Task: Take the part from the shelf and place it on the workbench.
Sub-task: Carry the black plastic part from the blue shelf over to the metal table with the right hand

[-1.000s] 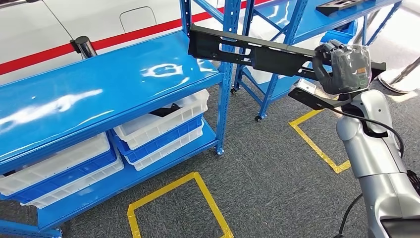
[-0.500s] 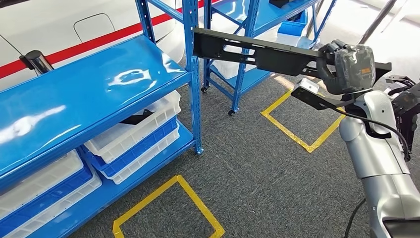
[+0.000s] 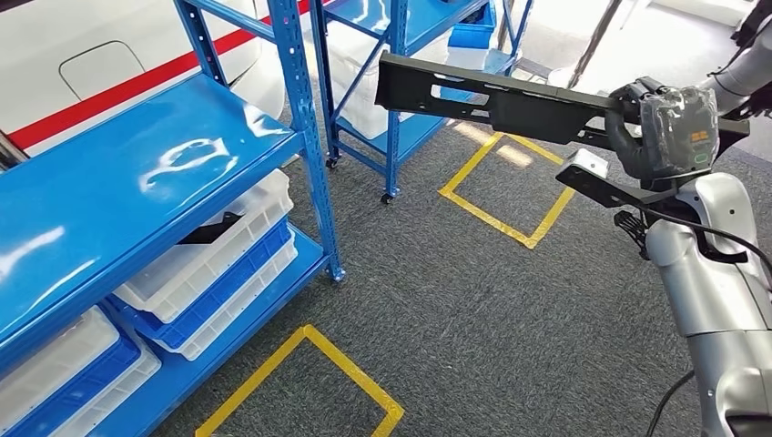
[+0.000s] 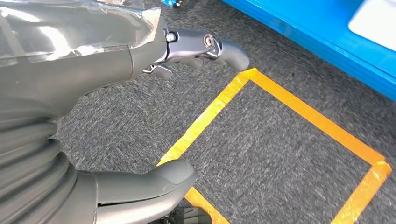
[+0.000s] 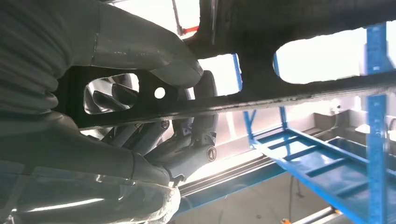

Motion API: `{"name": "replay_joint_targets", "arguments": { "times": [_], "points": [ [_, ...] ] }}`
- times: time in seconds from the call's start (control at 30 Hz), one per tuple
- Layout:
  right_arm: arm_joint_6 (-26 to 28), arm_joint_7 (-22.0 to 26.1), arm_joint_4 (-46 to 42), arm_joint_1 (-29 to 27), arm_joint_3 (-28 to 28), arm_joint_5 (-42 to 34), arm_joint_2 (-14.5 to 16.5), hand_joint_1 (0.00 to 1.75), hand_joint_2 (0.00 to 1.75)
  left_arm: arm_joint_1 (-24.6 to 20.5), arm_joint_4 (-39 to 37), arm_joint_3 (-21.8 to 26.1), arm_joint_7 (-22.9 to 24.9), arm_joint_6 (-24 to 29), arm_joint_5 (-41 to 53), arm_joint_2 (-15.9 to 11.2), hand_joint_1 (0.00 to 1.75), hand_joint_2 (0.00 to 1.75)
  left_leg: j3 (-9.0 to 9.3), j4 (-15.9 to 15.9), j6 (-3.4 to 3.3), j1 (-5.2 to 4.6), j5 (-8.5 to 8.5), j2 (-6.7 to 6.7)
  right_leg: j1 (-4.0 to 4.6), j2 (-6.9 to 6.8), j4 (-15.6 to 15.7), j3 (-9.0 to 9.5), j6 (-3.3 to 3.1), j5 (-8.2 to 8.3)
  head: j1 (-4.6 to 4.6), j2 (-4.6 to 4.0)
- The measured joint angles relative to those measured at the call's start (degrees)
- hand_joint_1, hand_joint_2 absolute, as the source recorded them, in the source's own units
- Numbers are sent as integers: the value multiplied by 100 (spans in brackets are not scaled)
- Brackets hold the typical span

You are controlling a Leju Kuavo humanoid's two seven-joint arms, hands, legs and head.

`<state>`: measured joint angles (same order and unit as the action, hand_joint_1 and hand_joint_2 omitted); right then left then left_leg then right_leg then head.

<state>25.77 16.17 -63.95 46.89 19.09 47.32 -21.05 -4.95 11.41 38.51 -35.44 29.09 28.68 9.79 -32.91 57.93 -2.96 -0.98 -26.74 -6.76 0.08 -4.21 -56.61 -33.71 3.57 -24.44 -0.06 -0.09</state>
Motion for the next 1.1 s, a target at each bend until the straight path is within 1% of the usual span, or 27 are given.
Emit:
{"name": "replay_joint_targets", "arguments": {
  "times": [0.03,0.1,0.13,0.17,0.23,0.27,0.3,0.33,0.4,0.47,0.53,0.57,0.6,0.63,0.67,0.7,0.73,0.77,0.8,0.83,0.87,0.93,0.97,1.0,1.03,1.07,1.1],
  "points": [
    [0,1,-2,-4,-3,0,-14,175,175,-3,0,2,-1,1,1,0,0,175,-4,10,21,0,-19,-31,-51,71,8,-11,-33,19,0,0],
    [0,1,-8,-2,-15,1,-30,175,175,-10,0,3,-2,-2,2,0,0,175,-78,191,83,35,-174,173,-137,197,26,-22,-100,55,-9,0],
    [0,-1,-11,0,-21,2,-30,175,175,-8,0,4,4,-8,4,-1,0,175,-191,453,118,59,-343,351,-178,259,35,-26,-140,71,-15,0],
    [1,-2,-14,2,-26,2,-19,175,175,-3,0,4,15,-13,7,-3,0,175,-339,803,146,81,-540,523,-176,325,34,-39,-166,79,-20,0],
    [2,-7,-18,-14,-29,4,7,175,175,9,-1,6,49,-20,10,-4,0,175,-641,1469,187,116,-829,658,-177,467,30,-56,-193,88,-25,0],
    [2,-8,-24,-32,-30,5,18,175,175,10,-2,6,62,-17,12,-4,0,175,-695,1583,205,140,-825,676,-185,545,24,-60,-189,91,-26,0],
    [2,-9,-31,-52,-32,8,22,175,175,9,-2,7,72,-14,12,-5,0,175,-650,1494,225,173,-715,689,-200,623,10,-63,-184,92,-26,0],
    [2,-11,-40,-70,-34,10,22,175,175,9,-2,7,80,-11,15,-7,0,175,-517,1225,252,217,-526,722,-222,701,-17,-68,-172,88,-26,0],
    [1,-22,-64,-77,-50,15,17,175,175,8,-3,6,91,-5,27,-6,0,175,-204,572,318,304,-227,944,-241,841,-119,-126,-107,63,-30,0],
    [-1,-35,-91,-70,-70,15,2,175,175,4,-7,5,102,4,42,-1,0,175,-97,308,315,308,-170,1099,-224,959,-189,-219,0,65,-28,0],
    [-2,-42,-104,-87,-85,9,-42,175,175,-5,-9,6,120,18,60,1,0,175,-110,297,212,234,-148,1005,-217,1073,-157,-283,113,120,-28,0],
    [-2,-43,-105,-103,-93,5,-73,175,175,-9,-8,6,132,23,72,-2,0,175,-109,273,149,208,-121,944,-227,1047,-158,-316,151,128,-26,0],
    [-2,-45,-105,-113,-102,2,-97,175,175,-13,-8,7,145,25,85,-3,0,175,-106,247,85,194,-92,879,-228,948,-234,-377,163,91,-16,0],
    [-2,-46,-105,-115,-109,1,-112,175,175,-15,-7,6,154,24,96,-6,0,175,-107,222,32,190,-68,812,-231,806,-432,-486,153,-5,-2,0],
    [-2,-47,-105,-114,-114,1,-118,175,175,-16,-7,6,158,21,105,-9,0,175,-111,210,-1,182,-58,743,-229,645,-759,-647,129,-148,11,0],
    [-5,-49,-104,-113,-116,3,-119,175,175,-14,-7,6,160,16,112,-10,0,175,-119,208,-23,169,-56,668,-217,550,-1171,-840,113,-308,22,0],
    [-10,-49,-103,-119,-115,5,-117,175,175,-12,-7,5,162,9,116,-10,0,175,-126,209,-31,156,-56,591,-210,512,-1550,-1011,113,-434,24,0],
    [-15,-50,-102,-132,-115,7,-117,175,175,-11,-8,5,167,0,120,-10,0,175,-129,209,-36,142,-57,514,-201,500,-1776,-1102,127,-495,25,0],
    [-21,-50,-102,-142,-114,9,-121,175,175,-11,-8,5,172,-7,122,-11,0,175,-132,209,-38,129,-57,441,-193,491,-1778,-1078,150,-477,26,0],
    [-25,-50,-102,-146,-115,8,-128,175,175,-13,-8,5,176,-13,126,-12,0,175,-131,209,-37,120,-58,373,-190,458,-1529,-922,177,-387,25,0],
    [-31,-50,-102,-141,-116,8,-137,175,175,-17,-7,5,178,-16,130,-14,0,175,-126,209,-34,113,-60,309,-182,372,-1119,-675,197,-264,26,0],
    [-50,-50,-104,-113,-119,4,-160,175,175,-25,-5,5,173,-23,135,-17,0,175,-116,208,-10,87,-73,204,-113,108,-402,-261,148,-85,24,0],
    [-63,-50,-104,-96,-121,2,-176,175,175,-28,-5,5,168,-28,136,-18,0,175,-108,206,10,74,-81,152,-70,32,-229,-169,95,-43,24,0],
    [-76,-49,-105,-83,-123,1,-195,175,175,-30,-4,5,163,-33,136,-18,0,175,-97,199,31,62,-90,98,-30,23,-184,-159,37,-30,21,0],
    [-86,-49,-105,-72,-126,1,-217,175,175,-34,-4,5,158,-37,136,-16,0,175,-84,191,53,58,-99,40,-11,90,-166,-160,-1,-6,21,0],
    [-92,-48,-109,-69,-128,0,-242,175,175,-40,-4,5,156,-39,136,-15,0,175,-80,201,81,68,-122,21,-59,159,-151,-162,-40,12,14,0],
    [-96,-48,-113,-64,-130,0,-259,175,175,-45,-3,5,155,-39,136,-14,0,175,-100,263,108,83,-182,94,-99,221,-136,-159,-81,31,9,0]
  ]
}}
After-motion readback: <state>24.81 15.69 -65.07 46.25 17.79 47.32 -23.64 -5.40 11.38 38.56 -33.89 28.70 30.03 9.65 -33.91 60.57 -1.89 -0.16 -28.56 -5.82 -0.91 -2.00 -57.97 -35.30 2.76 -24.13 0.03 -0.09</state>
